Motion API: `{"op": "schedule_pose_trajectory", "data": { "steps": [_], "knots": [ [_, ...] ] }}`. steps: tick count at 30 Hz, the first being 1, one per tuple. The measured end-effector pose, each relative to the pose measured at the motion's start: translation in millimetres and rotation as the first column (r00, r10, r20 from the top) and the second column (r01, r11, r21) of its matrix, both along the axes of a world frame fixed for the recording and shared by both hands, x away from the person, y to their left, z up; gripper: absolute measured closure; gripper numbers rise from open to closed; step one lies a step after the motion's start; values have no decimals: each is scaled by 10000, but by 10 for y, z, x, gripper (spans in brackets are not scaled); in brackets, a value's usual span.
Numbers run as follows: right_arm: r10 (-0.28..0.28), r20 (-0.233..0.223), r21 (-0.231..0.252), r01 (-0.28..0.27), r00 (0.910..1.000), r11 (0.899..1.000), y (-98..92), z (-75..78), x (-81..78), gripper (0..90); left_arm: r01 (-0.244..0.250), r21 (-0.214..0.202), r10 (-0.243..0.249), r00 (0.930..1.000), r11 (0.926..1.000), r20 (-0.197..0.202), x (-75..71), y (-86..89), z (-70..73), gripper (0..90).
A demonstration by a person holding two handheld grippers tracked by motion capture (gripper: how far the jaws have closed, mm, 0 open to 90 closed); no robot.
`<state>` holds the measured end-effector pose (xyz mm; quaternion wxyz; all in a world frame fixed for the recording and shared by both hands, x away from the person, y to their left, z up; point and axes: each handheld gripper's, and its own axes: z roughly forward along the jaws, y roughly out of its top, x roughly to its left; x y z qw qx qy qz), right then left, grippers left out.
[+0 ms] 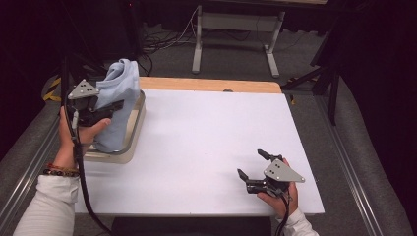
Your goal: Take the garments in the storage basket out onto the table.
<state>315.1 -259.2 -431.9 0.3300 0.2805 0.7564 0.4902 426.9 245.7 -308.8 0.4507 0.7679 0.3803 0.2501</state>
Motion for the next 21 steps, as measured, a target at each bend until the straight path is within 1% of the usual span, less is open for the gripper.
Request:
{"op": "schedule_pose_trajectory", "data": {
  "steps": [3, 4, 5, 6, 7, 10, 11, 12, 17, 19, 20, 21],
  "knots": [
    [-2, -3, -9, 2, 10000, 10000, -6, 0, 3, 96, 417, -147, -416, 9991, 9990, 57, -49, -137, 44, 686],
    [0, 1, -10, 0, 10000, 10000, -5, 0, 1, 96, 508, -232, -508, 9987, 9984, 20, -62, -173, 50, 686],
    [0, 1, -10, 0, 10000, 10000, -5, 0, 1, 96, 508, -232, -508, 9987, 9984, 20, -62, -173, 50, 686],
    [18, -3, -14, -18, 10000, 10000, -6, 1, 0, 96, 699, -145, -699, 9976, 9975, -9, -88, -260, 67, 686],
    [21, 0, -4, -21, 10000, 10000, -7, 3, -2, 96, 776, -69, -776, 9970, 9970, -8, -95, -284, 72, 686],
    [22, 10, 0, -22, 10000, 10000, -11, 5, -6, 96, 1095, 51, -1095, 9940, 9940, -62, -151, -455, 79, 686],
    [27, 13, -9, -27, 10000, 10000, -13, 5, -6, 96, 1358, 89, -1357, 9906, 9907, -148, -181, -560, 76, 686],
    [24, 17, -1, -24, 10000, 10000, -14, 5, -6, 96, 1486, 120, -1483, 9888, 9888, -193, -193, -610, 70, 687],
    [52, 12, -29, -52, 10000, 10000, -11, 6, -9, 96, 1957, 200, -1943, 9793, 9805, -566, -253, -851, 15, 686],
    [59, 21, -26, -59, 10000, 10000, -13, 7, -9, 96, 2194, 234, -2175, 9739, 9754, -650, -282, -959, -18, 686],
    [59, 21, -26, -59, 10000, 10000, -13, 7, -9, 96, 2194, 234, -2175, 9739, 9754, -650, -282, -959, -18, 685],
    [50, -2, -19, -50, 10000, 10000, -14, 5, -7, 96, 2355, 254, -2334, 9701, 9715, -669, -300, -1044, -46, 685]
  ]
}}
